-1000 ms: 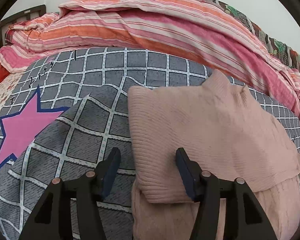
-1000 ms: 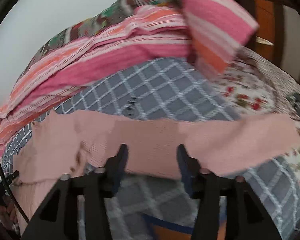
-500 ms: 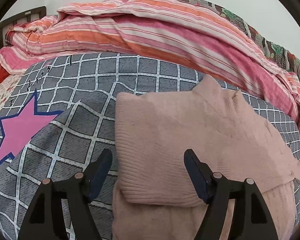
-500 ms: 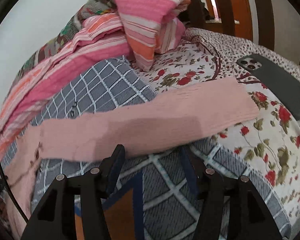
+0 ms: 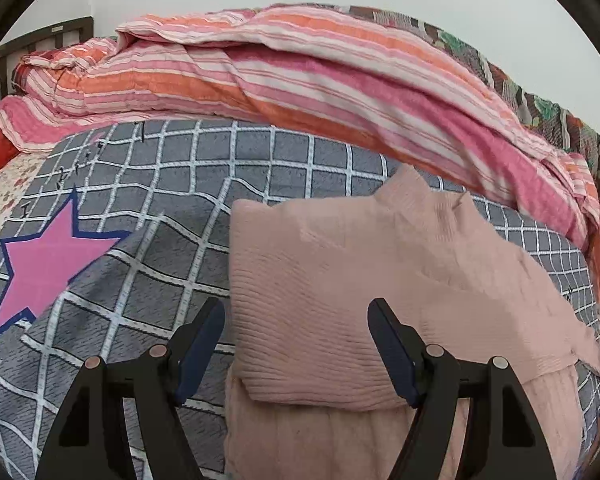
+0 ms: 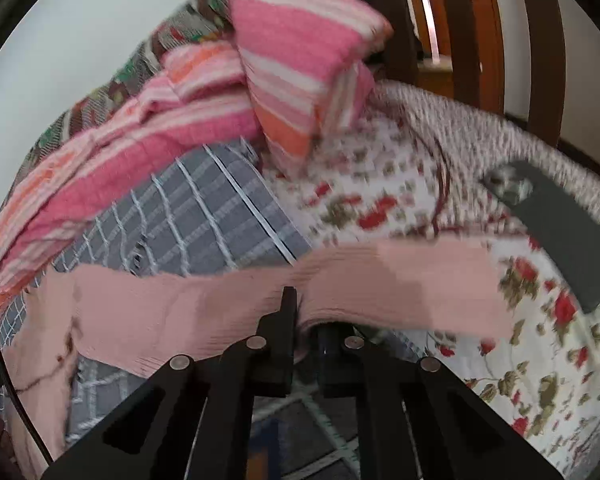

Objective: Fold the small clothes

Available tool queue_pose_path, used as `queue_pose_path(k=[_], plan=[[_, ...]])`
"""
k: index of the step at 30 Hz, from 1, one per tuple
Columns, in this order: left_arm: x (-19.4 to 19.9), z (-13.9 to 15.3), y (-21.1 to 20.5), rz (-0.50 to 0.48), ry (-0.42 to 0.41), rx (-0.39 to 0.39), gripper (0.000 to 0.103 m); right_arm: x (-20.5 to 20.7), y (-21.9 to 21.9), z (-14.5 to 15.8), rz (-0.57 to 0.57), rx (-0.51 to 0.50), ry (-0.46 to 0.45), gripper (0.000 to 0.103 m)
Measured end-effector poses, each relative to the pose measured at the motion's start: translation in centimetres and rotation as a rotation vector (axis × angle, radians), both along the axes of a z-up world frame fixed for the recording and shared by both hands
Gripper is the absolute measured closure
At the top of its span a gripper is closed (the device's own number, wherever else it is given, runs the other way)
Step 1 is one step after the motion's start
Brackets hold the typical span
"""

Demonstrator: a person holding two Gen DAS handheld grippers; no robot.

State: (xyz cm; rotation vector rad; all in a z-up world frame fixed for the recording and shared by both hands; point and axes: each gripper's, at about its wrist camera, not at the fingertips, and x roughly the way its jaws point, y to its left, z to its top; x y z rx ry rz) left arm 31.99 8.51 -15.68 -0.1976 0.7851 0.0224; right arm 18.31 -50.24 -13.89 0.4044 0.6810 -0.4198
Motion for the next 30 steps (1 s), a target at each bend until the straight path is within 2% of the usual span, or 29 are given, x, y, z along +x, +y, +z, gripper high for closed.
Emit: queue_pose_path(k=[6, 8, 10, 13, 16, 20, 24, 26, 30], plan=[[-0.7, 0.5, 2.6, 0.021, 0.003, -0.077, 0.031, 1.3, 6.8, 6.4, 0.093, -0.136, -0.059, 0.096], [-1.3, 1.1, 4.0, 0.021, -0.022, -0.113, 0.031, 2.0, 10.1, 8.4, 0.135, -0.185, -0.08, 0.096], [-1.8, 1.4, 5.1, 0.033, -0.044, -0.113, 0.031, 3.0, 13.7, 10.1, 0.195, -0.211, -0.102, 0.096], [-2.3, 1.5, 6.9, 0.056, -0.051, -0.107, 0.031, 4.9, 19.1, 11.9, 0.282, -0.24, -0.121, 0.096], [-2.4, 1.4, 8.9, 0.056, -0.038, -0.154, 0.031, 7.1, 25.7, 12.6, 0.395, -0.245, -0.129, 0.096], [-2.5, 1.1, 11.0, 0.049, -0.029, -0.199, 0.031, 10.0, 34.0, 11.8, 0.537, -0.206, -0.128, 0.096], [-2.6, 0.5, 12.2, 0.054, -0.018, -0.196, 0.031, 12.2, 40.4, 8.5, 0.667, -0.171, -0.094, 0.096], [-2.7, 0.3, 12.5, 0.061, -0.018, -0.188, 0.031, 13.1, 42.0, 6.2, 0.704, -0.158, -0.05, 0.096], [-2.4, 0.2, 12.6, 0.064, -0.013, -0.219, 0.03, 15.0, 43.4, 2.2, 0.746, -0.053, 0.045, 0.095]])
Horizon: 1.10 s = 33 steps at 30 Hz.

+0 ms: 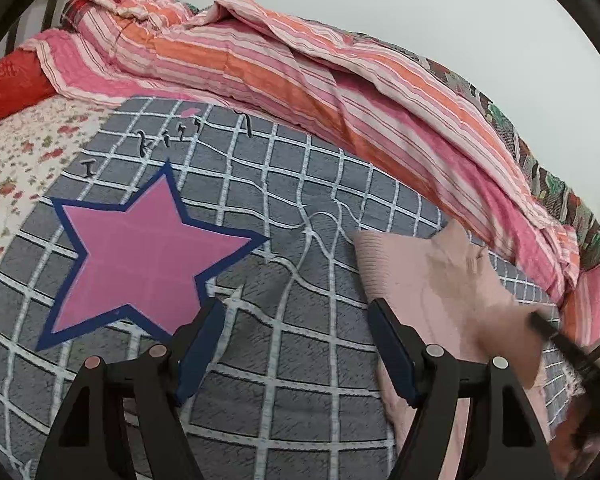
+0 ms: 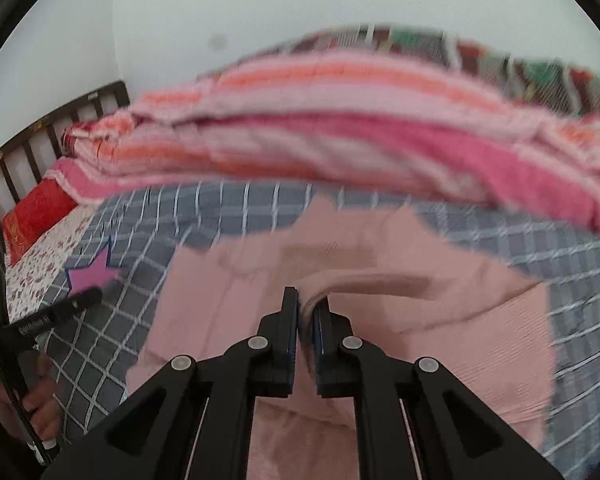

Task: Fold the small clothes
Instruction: 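Lay the sleeve onto the folded sweater and open the right tool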

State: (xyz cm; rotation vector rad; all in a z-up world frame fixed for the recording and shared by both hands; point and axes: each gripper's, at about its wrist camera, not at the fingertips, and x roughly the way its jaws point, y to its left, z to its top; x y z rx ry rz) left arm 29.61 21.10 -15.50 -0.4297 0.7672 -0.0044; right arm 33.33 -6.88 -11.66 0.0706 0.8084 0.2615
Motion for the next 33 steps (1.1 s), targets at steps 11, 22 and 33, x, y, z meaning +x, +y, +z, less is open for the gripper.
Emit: queue_pose_path(k=[11, 22, 33], plan=[[0.5, 0.8, -6.6, -0.189, -0.034, -0.044, 0.03, -2.5, -2.8, -1.0, 0.058, 0.058, 0.007, 0.05], [0.7, 0.9, -17.1, -0.396, -0.002, -0.063, 0.028, -6.4, -16.5, -2.1, -0.262, 0.129, -0.018, 0.038], [0.3, 1.0, -21.0, -0.207, -0.016, 0.298, 0.025, -6.4, -18.7, -4.2, -0.293, 0.105, 0.026, 0.038]])
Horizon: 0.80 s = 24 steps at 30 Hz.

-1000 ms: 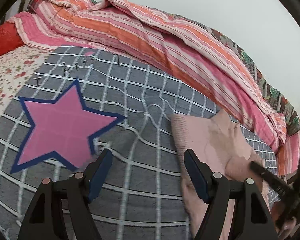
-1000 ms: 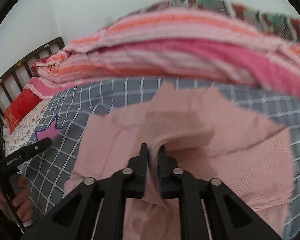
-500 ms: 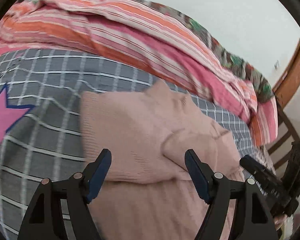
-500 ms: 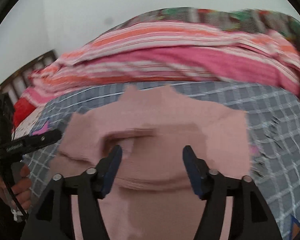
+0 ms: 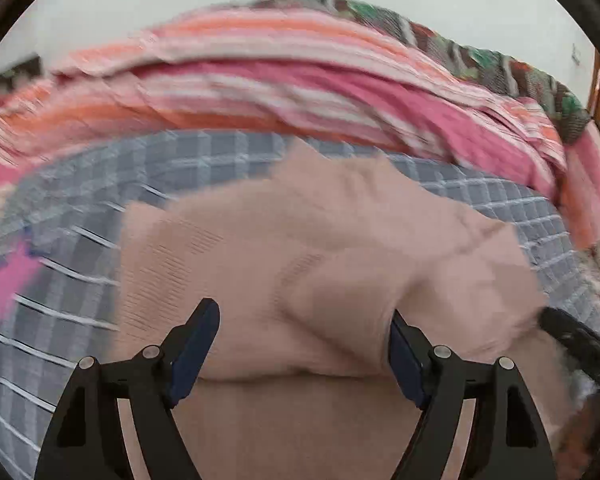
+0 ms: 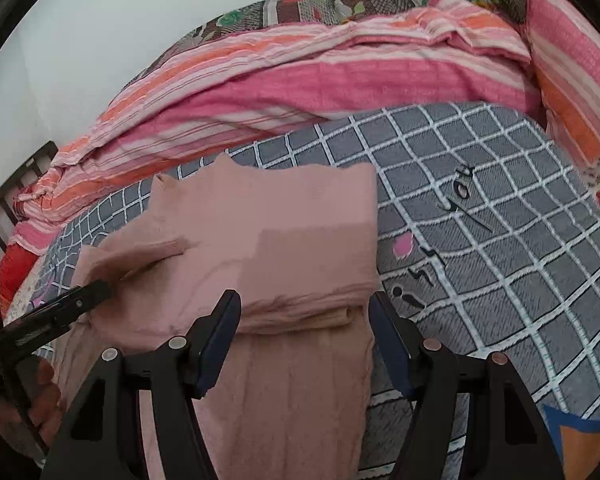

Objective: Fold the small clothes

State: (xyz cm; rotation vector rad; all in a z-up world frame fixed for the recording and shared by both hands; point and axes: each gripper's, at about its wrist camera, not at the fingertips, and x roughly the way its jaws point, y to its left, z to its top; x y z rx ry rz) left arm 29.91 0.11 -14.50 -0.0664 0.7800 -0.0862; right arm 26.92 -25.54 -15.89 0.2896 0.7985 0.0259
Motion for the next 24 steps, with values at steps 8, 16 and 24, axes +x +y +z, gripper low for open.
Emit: queue_pose_path(k=[8, 16, 24], plan=[[0.9, -1.4, 6.9, -0.003, 0.134, -0.371, 0.033, -0.1, 0.5, -0.1, 0.003, -0.013, 0.003, 0.038], [0.5, -2.5, 9.0, 0.003, 0.134, -0.376, 0.047, 0.2, 0.8, -0.3, -0.002, -0.02, 0.012, 0.038], [0.6, -2.2, 8.1, -0.048, 0.154, -0.314, 0.058, 0.3, 0.7, -0.4, -0.007, -0.017, 0.017, 0.038]])
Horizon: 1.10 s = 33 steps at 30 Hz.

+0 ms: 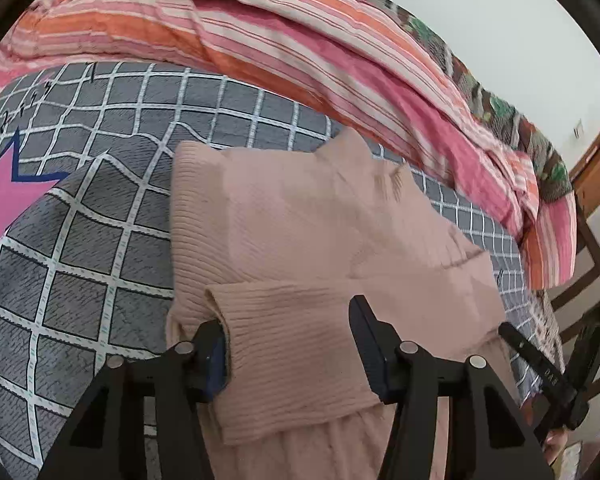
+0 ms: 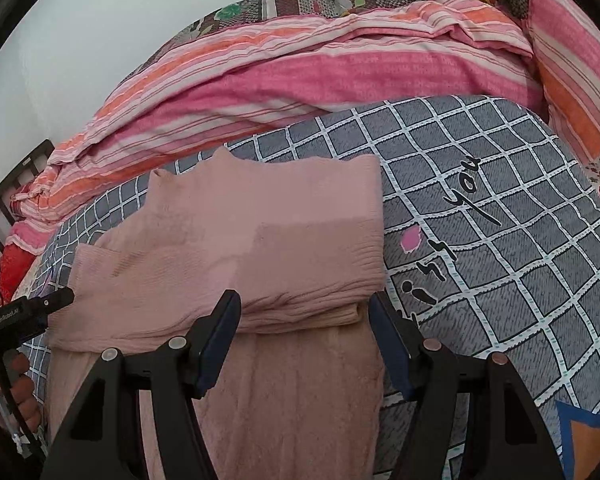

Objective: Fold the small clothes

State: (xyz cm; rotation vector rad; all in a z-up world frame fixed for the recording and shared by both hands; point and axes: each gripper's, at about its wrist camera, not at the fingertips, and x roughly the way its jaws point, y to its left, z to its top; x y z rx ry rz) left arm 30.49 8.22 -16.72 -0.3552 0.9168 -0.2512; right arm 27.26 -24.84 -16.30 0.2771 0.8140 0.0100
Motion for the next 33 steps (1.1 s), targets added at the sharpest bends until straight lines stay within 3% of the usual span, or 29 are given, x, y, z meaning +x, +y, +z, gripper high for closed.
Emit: queue_pose_path(k=[4, 5, 6, 12, 18, 25, 29, 33], plan=[[-0.6, 0.0, -1.5, -0.035, -0.026, 0.151, 0.078, 0.0, -0.2, 0.0, -0.002, 0.005, 0.001, 0.038], [-0.7, 0.0, -1.7, -0.043, -0.033, 0.18, 0.091, 0.0, -0.2, 0.0, -0.004, 0.006, 0.0, 0.038], [-0.8, 0.1, -1.8, -0.049, -0.045, 0.208, 0.095, 0.0, -0.3, 0.0, -0.005, 0.008, 0.0, 0.038], [-0.9, 1.7, -1.3, -0.021, -0.128, 0.194, 0.097, -0.2, -0.6, 0.5, -0.022, 0.011, -0.02, 0.038], [0.2, 3.9, -3.2, 0.018, -0.211, 0.269, 0.097, -0.1, -0.5, 0.8, -0.016, 0.008, -0.035, 0.038], [2.6, 7.6, -3.4, 0.02, -0.231, 0.215, 0.097, 0.0, -0.8, 1.4, -0.023, 0.029, -0.074, 0.038], [3.0, 7.5, -2.7, 0.025, -0.195, 0.192, 0.097, 0.3, -0.7, 1.5, -0.037, 0.019, -0.086, 0.035], [4.3, 3.2, -2.0, 0.039, -0.035, 0.226, 0.097, 1.4, -0.2, 0.3, -0.059, -0.035, -0.013, 0.035]])
